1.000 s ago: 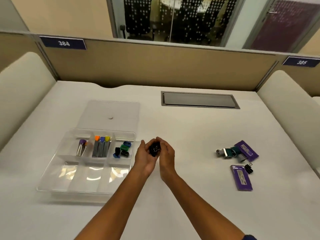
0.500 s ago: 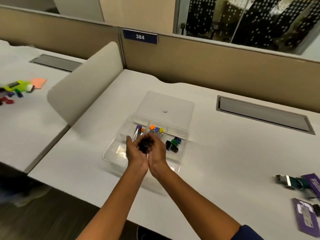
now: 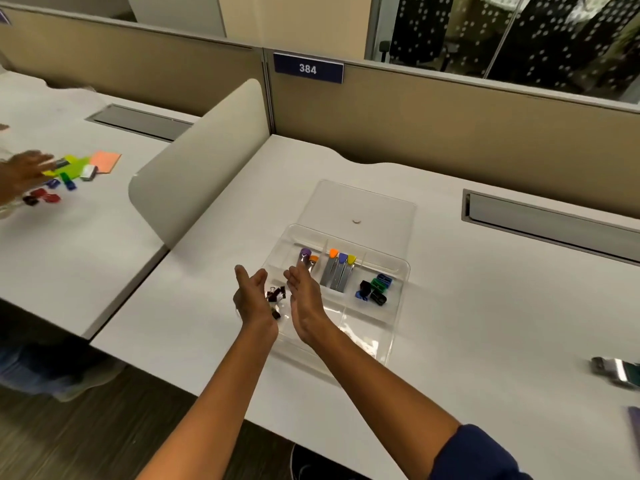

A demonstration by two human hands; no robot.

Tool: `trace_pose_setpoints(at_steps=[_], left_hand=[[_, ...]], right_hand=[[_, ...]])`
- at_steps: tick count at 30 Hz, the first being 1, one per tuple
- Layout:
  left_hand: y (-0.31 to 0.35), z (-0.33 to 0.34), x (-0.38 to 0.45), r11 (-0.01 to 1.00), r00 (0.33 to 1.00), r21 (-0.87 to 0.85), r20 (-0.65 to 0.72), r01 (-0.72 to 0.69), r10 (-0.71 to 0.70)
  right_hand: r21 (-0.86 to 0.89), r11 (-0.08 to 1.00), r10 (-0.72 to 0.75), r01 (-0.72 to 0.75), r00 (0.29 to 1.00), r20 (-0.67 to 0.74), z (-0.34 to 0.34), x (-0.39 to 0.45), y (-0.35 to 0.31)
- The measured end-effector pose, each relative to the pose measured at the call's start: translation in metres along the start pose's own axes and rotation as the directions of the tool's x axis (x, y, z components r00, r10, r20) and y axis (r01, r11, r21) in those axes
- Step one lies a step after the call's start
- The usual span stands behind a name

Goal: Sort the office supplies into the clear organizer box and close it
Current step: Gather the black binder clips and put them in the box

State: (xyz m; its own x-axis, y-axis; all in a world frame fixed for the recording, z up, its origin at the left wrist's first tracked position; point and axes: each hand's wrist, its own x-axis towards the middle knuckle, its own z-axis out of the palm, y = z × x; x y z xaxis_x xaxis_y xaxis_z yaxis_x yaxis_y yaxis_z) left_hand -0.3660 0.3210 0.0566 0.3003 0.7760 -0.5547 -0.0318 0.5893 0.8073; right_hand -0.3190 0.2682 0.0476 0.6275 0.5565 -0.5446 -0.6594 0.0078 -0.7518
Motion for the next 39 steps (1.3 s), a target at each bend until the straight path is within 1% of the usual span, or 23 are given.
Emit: trace_pose_setpoints(at_steps=[3, 6, 11, 16, 19, 22, 25, 30, 33, 36, 39], left_hand=[[0.001, 0.006, -0.003, 0.998, 0.998, 0.029, 0.005, -0.061, 0.061], [-0.002, 0.020, -0.009, 0.997, 0.995, 0.032, 0.066, -0.075, 0.072], [-0.020, 0.056, -0.029, 1.000, 0.979, -0.023, 0.205, -0.006, 0.010], [-0.050, 0.097, -0.058, 0.997, 0.931, -0.034, 0.360, 0.072, -0.055], [-0.076, 0.122, -0.077, 0.992, 0.884, 0.052, 0.452, 0.112, -0.123], [-0.104, 0.148, -0.095, 0.984, 0.847, 0.160, 0.509, 0.082, -0.154], [-0.133, 0.174, -0.117, 0.965, 0.812, 0.255, 0.551, 0.056, -0.193], [-0.177, 0.209, -0.155, 0.921, 0.742, 0.388, 0.629, -0.039, -0.234], [-0.199, 0.226, -0.176, 0.884, 0.690, 0.447, 0.683, -0.137, -0.239], [-0.224, 0.243, -0.193, 0.807, 0.584, 0.484, 0.781, -0.339, -0.222], [-0.249, 0.263, -0.209, 0.657, 0.456, 0.476, 0.862, -0.584, -0.219]], right_hand=[[0.017, 0.999, -0.038, 0.038, 0.999, 0.001, -0.006, 0.001, -0.006], [0.050, 0.995, -0.086, 0.087, 0.996, -0.019, -0.018, -0.004, -0.016], [0.106, 0.981, -0.157, 0.163, 0.985, -0.068, -0.051, -0.012, -0.032], [0.191, 0.954, -0.199, 0.230, 0.966, -0.167, -0.104, -0.028, -0.053], [0.229, 0.937, -0.203, 0.263, 0.945, -0.258, -0.148, -0.040, -0.062], [0.210, 0.930, -0.212, 0.301, 0.908, -0.361, -0.195, -0.057, -0.069], [0.163, 0.926, -0.233, 0.340, 0.856, -0.462, -0.244, -0.078, -0.076], [0.122, 0.920, -0.226, 0.372, 0.759, -0.611, -0.312, -0.107, -0.080], [0.106, 0.916, -0.220, 0.386, 0.707, -0.673, -0.345, -0.121, -0.080], [0.070, 0.911, -0.236, 0.406, 0.654, -0.719, -0.374, -0.133, -0.078], [0.009, 0.915, -0.256, 0.404, 0.595, -0.762, -0.402, -0.142, -0.073]])
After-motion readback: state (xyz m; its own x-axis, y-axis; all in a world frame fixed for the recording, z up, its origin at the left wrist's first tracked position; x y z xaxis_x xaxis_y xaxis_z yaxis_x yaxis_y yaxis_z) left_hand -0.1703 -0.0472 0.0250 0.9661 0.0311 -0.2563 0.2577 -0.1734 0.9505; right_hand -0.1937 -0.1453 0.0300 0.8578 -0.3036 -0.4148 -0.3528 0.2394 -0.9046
